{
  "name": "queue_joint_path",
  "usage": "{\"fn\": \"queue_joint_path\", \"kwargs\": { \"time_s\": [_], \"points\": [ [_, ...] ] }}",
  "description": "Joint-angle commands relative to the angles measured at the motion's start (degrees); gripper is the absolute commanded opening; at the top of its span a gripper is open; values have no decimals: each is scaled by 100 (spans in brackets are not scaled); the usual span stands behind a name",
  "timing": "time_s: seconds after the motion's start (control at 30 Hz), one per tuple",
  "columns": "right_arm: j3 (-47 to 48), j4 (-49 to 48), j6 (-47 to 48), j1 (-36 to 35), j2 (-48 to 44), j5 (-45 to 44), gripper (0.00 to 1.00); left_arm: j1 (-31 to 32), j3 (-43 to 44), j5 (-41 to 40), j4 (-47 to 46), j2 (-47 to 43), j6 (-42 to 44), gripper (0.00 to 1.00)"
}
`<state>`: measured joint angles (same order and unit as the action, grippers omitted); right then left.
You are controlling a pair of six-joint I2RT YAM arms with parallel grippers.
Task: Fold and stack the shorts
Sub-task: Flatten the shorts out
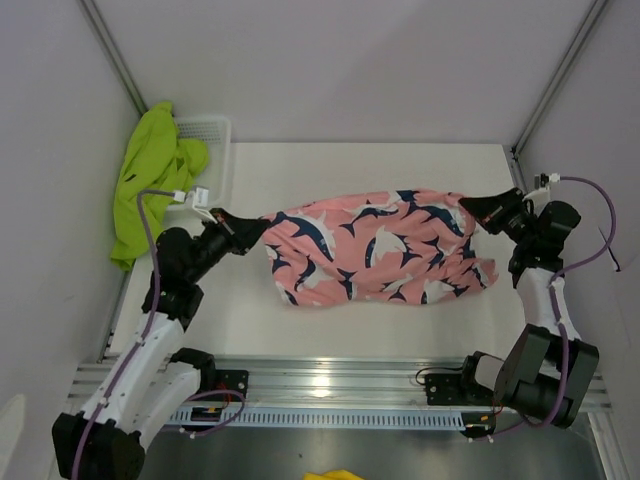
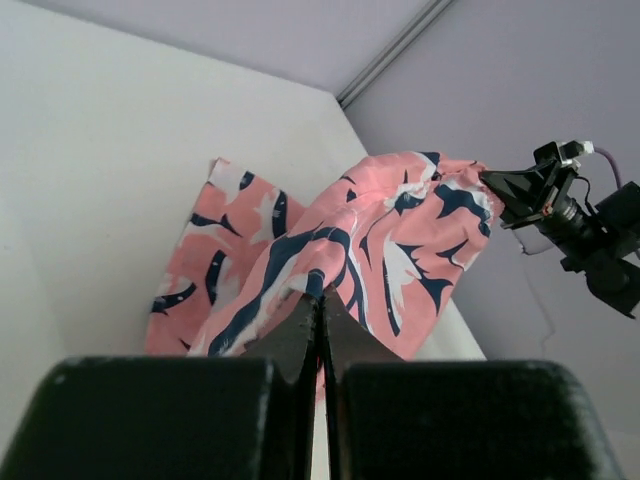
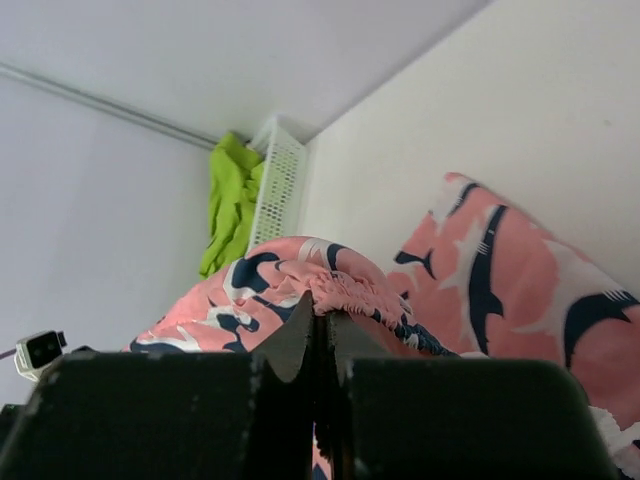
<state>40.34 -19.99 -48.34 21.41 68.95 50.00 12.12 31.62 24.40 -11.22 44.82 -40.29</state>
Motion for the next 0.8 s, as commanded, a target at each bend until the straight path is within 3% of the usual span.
{"fn": "queue_joint_path", "kwargs": {
  "time_s": [0.0, 0.13, 0.23, 0.33, 0.57, 0.77],
  "points": [
    [632, -656, -554, 39, -565, 502, 0, -52, 878, -23, 732, -551, -41, 0],
    [1282, -435, -580, 65, -1137, 581, 0, -52, 1566, -216, 1534, -904, 302, 0],
    [1179, -1223, -1151, 65, -1348, 599, 0, -69, 2295, -514, 2219, -1001, 680, 0],
    [1274, -1200, -1187, 74, -1542, 397, 0, -78, 3199, -902, 2921, -879, 1110, 0],
    [2056, -1710, -1705, 109, -1972, 274, 0, -78, 4167, -1209, 3170, -913, 1357, 0],
    [3040, -885, -1119, 83, -2657, -94, 0, -78, 5229, -1666, 3556, -1168, 1533, 0]
  ]
}}
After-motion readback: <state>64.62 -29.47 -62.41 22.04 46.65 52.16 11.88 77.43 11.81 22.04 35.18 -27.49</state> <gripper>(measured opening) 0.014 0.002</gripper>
